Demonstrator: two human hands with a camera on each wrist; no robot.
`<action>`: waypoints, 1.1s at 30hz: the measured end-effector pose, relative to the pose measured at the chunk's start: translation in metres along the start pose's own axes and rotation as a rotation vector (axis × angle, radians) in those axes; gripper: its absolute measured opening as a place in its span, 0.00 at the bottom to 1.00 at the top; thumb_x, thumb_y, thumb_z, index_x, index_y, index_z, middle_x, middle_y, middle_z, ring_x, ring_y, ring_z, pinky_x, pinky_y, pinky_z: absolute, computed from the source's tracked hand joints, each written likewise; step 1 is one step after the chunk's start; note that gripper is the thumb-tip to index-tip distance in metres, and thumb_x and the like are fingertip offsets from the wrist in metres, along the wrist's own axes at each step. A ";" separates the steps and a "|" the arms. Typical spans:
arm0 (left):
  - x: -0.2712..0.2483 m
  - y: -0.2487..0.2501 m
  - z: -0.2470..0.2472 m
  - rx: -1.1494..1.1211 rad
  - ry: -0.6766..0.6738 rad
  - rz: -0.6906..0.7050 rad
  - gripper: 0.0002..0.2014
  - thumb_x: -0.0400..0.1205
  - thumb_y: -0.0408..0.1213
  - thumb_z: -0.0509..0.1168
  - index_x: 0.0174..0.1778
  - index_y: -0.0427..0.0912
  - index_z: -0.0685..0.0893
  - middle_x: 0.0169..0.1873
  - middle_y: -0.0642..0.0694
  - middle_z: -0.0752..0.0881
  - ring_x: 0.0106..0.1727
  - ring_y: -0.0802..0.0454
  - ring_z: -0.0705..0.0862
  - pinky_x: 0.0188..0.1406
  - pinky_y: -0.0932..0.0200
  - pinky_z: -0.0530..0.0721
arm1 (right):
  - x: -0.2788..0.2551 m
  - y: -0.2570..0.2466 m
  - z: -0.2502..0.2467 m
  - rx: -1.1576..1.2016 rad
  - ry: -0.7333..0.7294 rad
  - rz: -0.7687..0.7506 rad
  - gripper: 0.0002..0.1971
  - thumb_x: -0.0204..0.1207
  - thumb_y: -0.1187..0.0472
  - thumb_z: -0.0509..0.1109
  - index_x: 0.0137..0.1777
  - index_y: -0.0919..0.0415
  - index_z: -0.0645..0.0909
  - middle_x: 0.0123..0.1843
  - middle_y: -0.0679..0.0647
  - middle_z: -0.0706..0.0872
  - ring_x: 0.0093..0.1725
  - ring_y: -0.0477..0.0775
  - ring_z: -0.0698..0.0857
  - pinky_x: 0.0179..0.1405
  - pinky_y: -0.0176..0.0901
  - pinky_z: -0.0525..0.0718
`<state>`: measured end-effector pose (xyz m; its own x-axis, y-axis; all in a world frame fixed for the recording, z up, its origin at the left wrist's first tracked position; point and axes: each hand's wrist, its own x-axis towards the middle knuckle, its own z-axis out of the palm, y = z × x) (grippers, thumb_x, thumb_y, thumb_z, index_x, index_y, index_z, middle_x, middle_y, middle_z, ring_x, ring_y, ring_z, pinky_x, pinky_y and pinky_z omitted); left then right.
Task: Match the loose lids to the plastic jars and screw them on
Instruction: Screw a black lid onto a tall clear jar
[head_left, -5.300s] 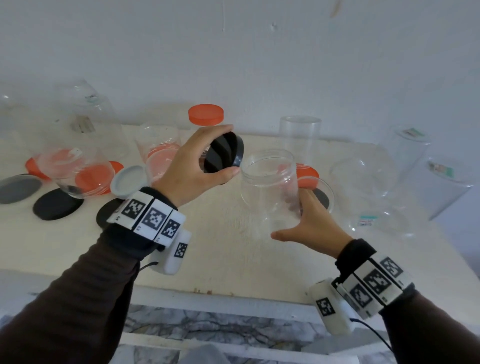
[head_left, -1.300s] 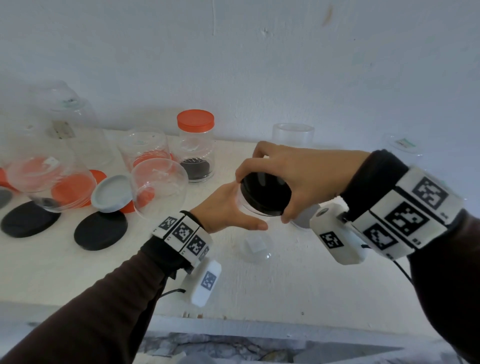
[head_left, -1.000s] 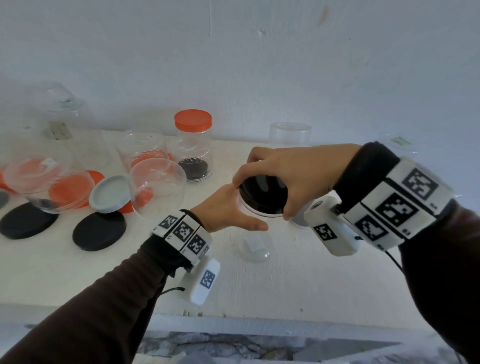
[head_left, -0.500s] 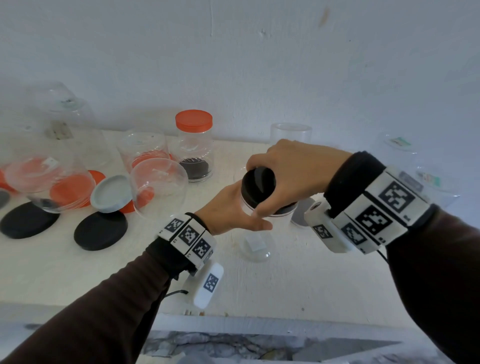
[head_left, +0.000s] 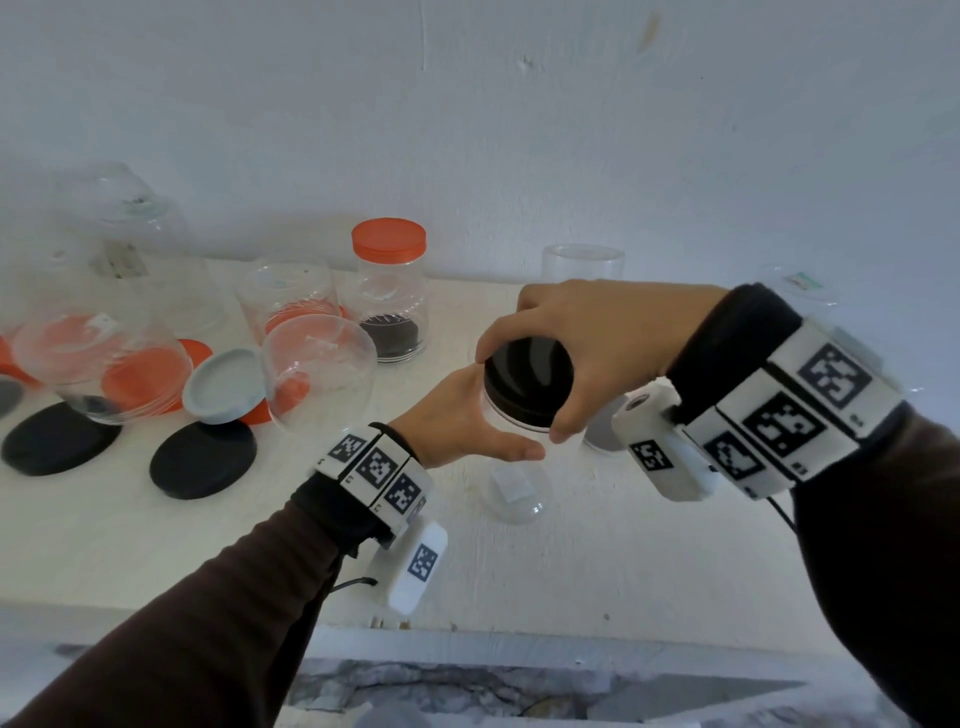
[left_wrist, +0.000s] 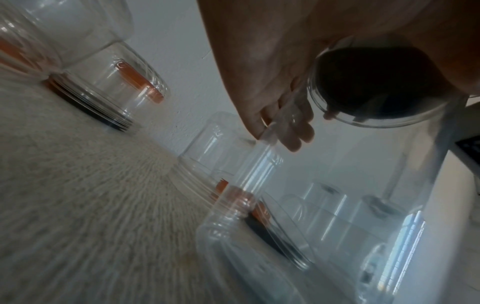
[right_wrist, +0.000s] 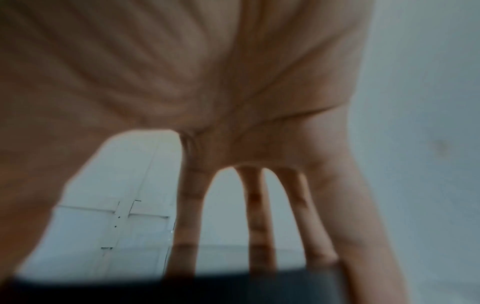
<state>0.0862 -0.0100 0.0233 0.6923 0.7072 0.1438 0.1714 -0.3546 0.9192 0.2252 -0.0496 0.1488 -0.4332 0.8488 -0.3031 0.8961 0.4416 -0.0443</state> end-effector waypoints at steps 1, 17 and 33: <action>0.000 0.000 0.001 -0.006 0.010 0.003 0.33 0.55 0.54 0.75 0.56 0.62 0.73 0.53 0.63 0.82 0.57 0.73 0.79 0.56 0.77 0.74 | 0.001 0.001 0.001 0.007 0.023 0.000 0.38 0.61 0.45 0.79 0.70 0.37 0.67 0.57 0.47 0.72 0.55 0.48 0.74 0.49 0.37 0.76; 0.000 0.002 0.000 -0.015 0.034 0.011 0.33 0.54 0.53 0.76 0.56 0.61 0.73 0.52 0.62 0.83 0.56 0.73 0.80 0.54 0.77 0.75 | 0.002 0.001 0.008 0.024 0.024 0.004 0.38 0.65 0.44 0.76 0.74 0.42 0.63 0.59 0.47 0.70 0.56 0.49 0.73 0.49 0.36 0.73; -0.001 0.000 0.004 -0.055 0.049 0.000 0.33 0.55 0.52 0.76 0.57 0.58 0.75 0.49 0.62 0.85 0.55 0.66 0.82 0.55 0.66 0.79 | 0.005 -0.014 0.019 -0.139 0.284 0.197 0.34 0.65 0.26 0.62 0.53 0.57 0.78 0.34 0.46 0.74 0.31 0.42 0.73 0.25 0.34 0.66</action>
<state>0.0882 -0.0131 0.0222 0.6568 0.7368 0.1604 0.1316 -0.3215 0.9377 0.2122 -0.0576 0.1296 -0.2808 0.9596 -0.0156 0.9517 0.2805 0.1246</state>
